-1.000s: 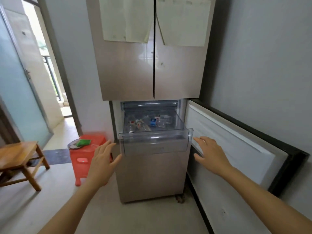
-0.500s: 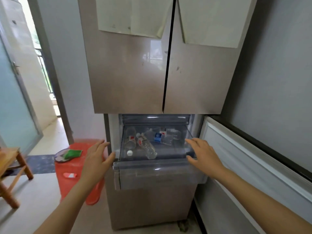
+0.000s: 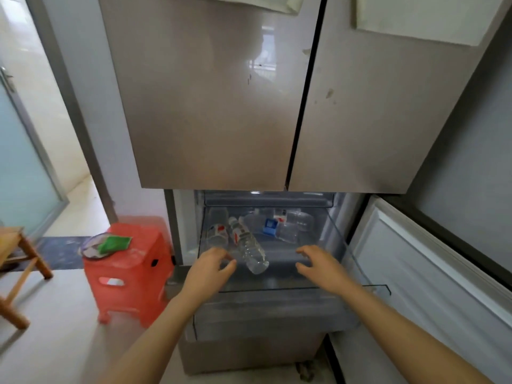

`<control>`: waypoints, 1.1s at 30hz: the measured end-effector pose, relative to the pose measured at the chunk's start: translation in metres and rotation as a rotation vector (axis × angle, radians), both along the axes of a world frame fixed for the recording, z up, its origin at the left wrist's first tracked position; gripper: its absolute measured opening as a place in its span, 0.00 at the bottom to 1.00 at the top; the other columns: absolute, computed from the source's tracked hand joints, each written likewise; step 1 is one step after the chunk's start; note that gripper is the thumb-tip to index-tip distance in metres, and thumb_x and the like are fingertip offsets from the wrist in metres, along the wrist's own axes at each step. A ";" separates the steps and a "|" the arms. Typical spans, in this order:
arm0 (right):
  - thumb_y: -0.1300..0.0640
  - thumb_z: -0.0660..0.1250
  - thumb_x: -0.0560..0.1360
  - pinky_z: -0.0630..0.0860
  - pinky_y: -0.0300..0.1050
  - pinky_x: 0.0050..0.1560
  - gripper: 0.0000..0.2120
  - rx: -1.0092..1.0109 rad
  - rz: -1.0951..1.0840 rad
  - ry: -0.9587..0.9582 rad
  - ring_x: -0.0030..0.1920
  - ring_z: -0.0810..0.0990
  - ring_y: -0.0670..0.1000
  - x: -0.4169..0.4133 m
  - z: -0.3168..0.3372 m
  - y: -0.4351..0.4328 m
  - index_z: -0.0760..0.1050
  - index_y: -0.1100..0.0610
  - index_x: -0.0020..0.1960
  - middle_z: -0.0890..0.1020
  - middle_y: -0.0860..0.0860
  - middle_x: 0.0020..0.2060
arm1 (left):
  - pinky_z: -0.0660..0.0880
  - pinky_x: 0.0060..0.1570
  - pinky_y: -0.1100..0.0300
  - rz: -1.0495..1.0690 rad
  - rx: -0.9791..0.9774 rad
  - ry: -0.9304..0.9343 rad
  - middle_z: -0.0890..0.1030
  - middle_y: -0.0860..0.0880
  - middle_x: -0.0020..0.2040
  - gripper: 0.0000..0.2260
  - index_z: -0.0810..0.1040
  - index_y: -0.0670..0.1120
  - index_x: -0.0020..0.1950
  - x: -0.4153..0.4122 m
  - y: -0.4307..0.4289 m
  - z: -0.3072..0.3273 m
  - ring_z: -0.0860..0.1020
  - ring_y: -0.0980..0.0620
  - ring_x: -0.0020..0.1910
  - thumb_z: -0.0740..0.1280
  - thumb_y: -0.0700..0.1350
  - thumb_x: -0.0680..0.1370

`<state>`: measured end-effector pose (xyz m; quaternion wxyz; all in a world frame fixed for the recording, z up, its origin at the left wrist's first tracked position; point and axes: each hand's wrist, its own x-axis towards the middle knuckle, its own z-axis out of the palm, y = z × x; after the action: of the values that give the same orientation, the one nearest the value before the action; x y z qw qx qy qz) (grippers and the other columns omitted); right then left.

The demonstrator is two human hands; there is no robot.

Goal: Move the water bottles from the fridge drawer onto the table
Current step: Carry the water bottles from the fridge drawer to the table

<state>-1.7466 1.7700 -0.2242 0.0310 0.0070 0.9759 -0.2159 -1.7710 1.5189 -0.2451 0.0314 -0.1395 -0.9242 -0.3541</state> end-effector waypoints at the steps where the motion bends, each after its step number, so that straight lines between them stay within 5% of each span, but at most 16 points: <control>1: 0.52 0.64 0.76 0.68 0.41 0.59 0.19 0.003 0.019 -0.028 0.61 0.72 0.50 -0.011 -0.005 -0.002 0.69 0.55 0.66 0.73 0.53 0.63 | 0.74 0.52 0.56 -0.004 -0.020 -0.021 0.78 0.48 0.53 0.10 0.78 0.46 0.53 -0.004 0.001 -0.003 0.76 0.52 0.51 0.63 0.48 0.77; 10: 0.47 0.66 0.73 0.73 0.48 0.56 0.21 0.010 0.173 -0.210 0.58 0.75 0.57 -0.133 -0.059 -0.031 0.70 0.58 0.60 0.76 0.57 0.59 | 0.71 0.58 0.57 -0.018 -0.179 -0.175 0.74 0.46 0.60 0.14 0.76 0.44 0.59 -0.064 0.009 -0.028 0.75 0.49 0.56 0.63 0.48 0.77; 18: 0.38 0.64 0.70 0.71 0.52 0.60 0.36 -0.027 0.216 -0.310 0.62 0.72 0.58 -0.197 -0.111 -0.051 0.56 0.51 0.71 0.71 0.57 0.65 | 0.68 0.62 0.56 0.006 -0.422 -0.424 0.68 0.43 0.66 0.18 0.69 0.45 0.66 -0.121 0.034 -0.048 0.70 0.46 0.63 0.62 0.48 0.77; 27: 0.49 0.71 0.68 0.74 0.51 0.58 0.45 -0.101 0.166 -0.432 0.59 0.74 0.59 -0.204 -0.122 -0.047 0.44 0.46 0.74 0.71 0.58 0.63 | 0.62 0.69 0.48 0.095 -0.570 -0.513 0.58 0.39 0.72 0.25 0.61 0.44 0.71 -0.150 0.051 -0.080 0.62 0.39 0.69 0.62 0.51 0.77; 33: 0.52 0.74 0.66 0.72 0.51 0.61 0.52 0.035 0.200 -0.468 0.63 0.72 0.59 -0.175 -0.115 -0.004 0.39 0.41 0.74 0.67 0.57 0.67 | 0.66 0.67 0.51 0.156 -0.486 -0.462 0.67 0.40 0.68 0.22 0.63 0.43 0.69 -0.154 0.057 -0.087 0.69 0.43 0.65 0.61 0.50 0.78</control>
<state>-1.9215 1.7657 -0.3388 0.2770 -0.0394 0.9416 -0.1875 -1.9254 1.5760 -0.3322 -0.1858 0.0120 -0.9722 -0.1421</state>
